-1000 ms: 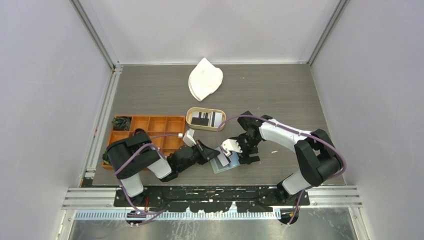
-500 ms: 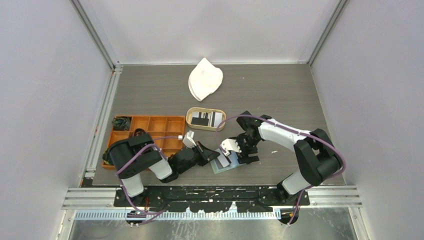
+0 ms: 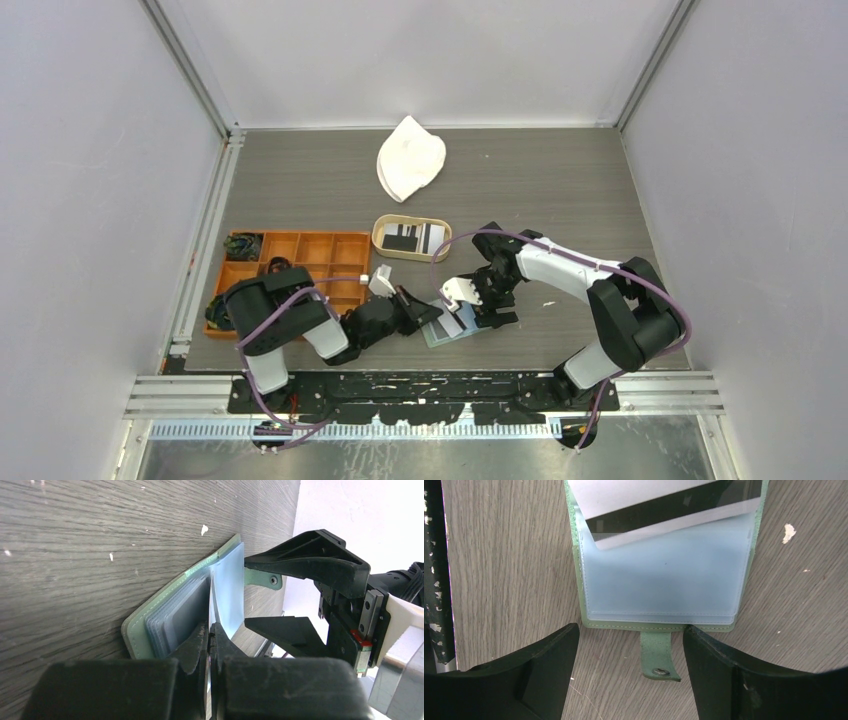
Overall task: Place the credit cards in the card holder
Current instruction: Insert the credit card into the card holder.
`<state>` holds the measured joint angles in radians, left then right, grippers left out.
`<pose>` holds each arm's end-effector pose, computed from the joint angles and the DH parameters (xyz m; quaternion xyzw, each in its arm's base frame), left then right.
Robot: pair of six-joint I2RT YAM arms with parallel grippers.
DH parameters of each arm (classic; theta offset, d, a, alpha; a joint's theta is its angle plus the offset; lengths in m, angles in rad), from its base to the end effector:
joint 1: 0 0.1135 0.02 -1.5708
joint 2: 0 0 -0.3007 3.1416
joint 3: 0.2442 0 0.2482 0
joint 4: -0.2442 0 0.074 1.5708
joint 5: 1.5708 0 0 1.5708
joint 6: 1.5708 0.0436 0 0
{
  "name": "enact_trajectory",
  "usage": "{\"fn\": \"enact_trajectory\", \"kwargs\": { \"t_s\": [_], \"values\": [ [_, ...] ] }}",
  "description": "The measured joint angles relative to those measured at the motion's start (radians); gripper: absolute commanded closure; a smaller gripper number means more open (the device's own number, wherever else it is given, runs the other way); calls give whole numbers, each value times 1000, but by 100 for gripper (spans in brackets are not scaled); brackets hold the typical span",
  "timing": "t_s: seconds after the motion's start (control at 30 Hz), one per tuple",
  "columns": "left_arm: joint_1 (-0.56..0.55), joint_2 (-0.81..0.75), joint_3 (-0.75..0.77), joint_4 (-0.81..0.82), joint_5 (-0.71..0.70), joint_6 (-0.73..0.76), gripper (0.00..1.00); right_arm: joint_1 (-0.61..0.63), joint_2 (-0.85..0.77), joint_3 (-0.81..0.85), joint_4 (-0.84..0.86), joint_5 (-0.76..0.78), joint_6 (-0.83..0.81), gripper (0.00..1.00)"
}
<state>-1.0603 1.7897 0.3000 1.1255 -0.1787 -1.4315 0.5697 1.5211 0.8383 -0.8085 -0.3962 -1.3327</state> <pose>0.1406 -0.2352 0.1302 -0.2011 0.7968 -0.5121 0.2500 0.1920 0.1430 0.1946 -0.8021 0.5625 0.1680 0.1094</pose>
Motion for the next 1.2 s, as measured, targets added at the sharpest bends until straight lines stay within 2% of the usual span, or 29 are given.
{"fn": "enact_trajectory", "kwargs": {
  "t_s": [0.4, 0.87, 1.2],
  "values": [
    [0, 81, 32, 68, 16, -61, 100, 4, 0, 1, 0, 4, 3, 19],
    [12, 101, 46, 75, 39, -85, 100, 5, 0, 2, 0, 6, 4, 19],
    [35, 217, 95, 203, 99, -103, 100, 7, 0, 2, 0, 10, 8, 19]
  ]
}}
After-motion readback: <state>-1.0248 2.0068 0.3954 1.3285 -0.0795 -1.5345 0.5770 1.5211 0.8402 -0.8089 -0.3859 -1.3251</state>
